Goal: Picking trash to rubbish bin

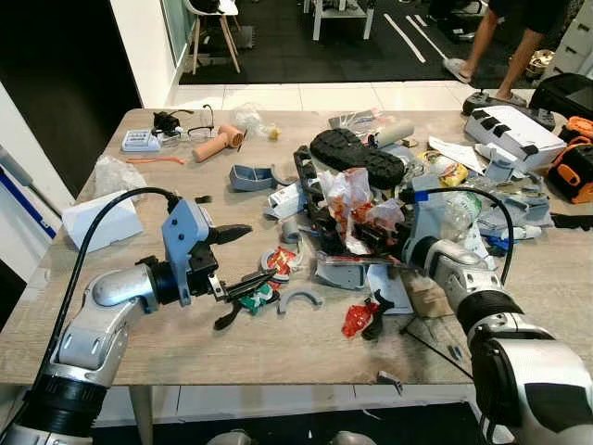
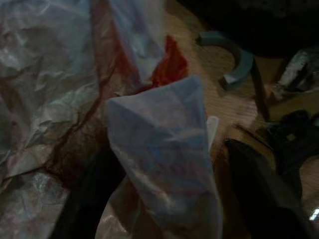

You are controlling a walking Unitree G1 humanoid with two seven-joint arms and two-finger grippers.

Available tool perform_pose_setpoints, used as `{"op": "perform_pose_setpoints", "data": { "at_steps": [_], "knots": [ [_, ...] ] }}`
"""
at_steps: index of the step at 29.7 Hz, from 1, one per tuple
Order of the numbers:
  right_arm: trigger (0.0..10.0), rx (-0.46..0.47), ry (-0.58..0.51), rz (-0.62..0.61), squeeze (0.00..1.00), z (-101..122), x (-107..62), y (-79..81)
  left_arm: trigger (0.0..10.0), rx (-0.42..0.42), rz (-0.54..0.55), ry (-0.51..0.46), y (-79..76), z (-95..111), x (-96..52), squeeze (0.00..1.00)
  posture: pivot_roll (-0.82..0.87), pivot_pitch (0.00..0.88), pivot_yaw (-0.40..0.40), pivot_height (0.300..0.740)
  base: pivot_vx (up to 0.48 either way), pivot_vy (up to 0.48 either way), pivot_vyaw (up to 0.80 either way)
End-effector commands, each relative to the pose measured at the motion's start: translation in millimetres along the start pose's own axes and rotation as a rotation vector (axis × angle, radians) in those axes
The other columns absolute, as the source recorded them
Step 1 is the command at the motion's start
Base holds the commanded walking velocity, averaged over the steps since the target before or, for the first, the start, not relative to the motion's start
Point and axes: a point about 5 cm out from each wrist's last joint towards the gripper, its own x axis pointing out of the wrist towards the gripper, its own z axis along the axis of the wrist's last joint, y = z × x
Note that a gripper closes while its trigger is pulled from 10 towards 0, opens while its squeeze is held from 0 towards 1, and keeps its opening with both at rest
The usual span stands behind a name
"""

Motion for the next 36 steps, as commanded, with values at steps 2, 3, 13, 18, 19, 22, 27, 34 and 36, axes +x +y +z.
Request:
{"op": "perform_pose_setpoints", "data": {
  "at_steps": [2,3,13,18,19,22,27,34,36],
  "knots": [
    [0.0,-0.008,0.042,0.001,0.00,-7.3,-1.4,-1.1,10.0,0.004,-0.020,0.006,-3.8,1.0,0.9,0.00,0.01,0.000,0.022,0.740,0.000,0.000,0.00],
    [0.0,-0.004,0.036,0.007,0.00,-6.2,-1.8,-1.7,10.0,0.005,-0.019,0.005,-3.9,1.2,1.2,0.00,0.00,0.000,0.021,0.740,0.000,0.000,0.00],
    [0.0,0.021,-0.032,0.018,0.00,6.5,-2.8,-5.7,10.0,0.008,-0.020,0.001,-4.3,1.2,3.2,0.00,-0.01,0.000,0.018,0.740,0.000,0.000,0.00],
    [0.0,0.022,-0.146,0.080,0.00,30.9,-3.5,-6.5,10.0,0.011,-0.017,-0.007,-5.0,1.1,6.1,0.00,-0.02,0.000,0.011,0.740,0.000,0.000,0.00],
    [0.0,0.021,-0.155,0.086,0.00,32.8,-3.6,-6.5,10.0,0.011,-0.017,-0.008,-5.0,1.1,6.5,0.00,-0.02,0.000,0.011,0.740,0.000,0.000,0.00],
    [0.0,-0.006,-0.233,0.116,0.00,52.6,-6.6,-8.9,10.0,0.023,0.010,-0.025,-2.6,2.5,8.9,0.00,-0.03,0.000,0.006,0.740,0.000,0.000,0.00],
    [0.0,-0.072,-0.339,0.117,0.00,82.0,-18.3,-19.9,10.0,0.042,0.063,-0.060,2.8,6.2,13.6,0.00,-0.05,0.000,-0.007,0.740,0.000,0.000,0.00],
    [0.0,-0.057,-0.503,0.225,0.00,107.7,-37.7,-12.1,10.0,0.054,0.112,-0.098,6.1,9.3,19.8,0.00,-0.08,0.000,-0.024,0.740,0.000,0.000,0.00],
    [0.0,-0.028,-0.560,0.270,0.00,109.0,-47.0,1.9,10.0,0.053,0.137,-0.122,6.0,11.1,22.5,0.00,-0.08,0.000,-0.027,0.740,0.000,0.000,0.00]
  ]
}}
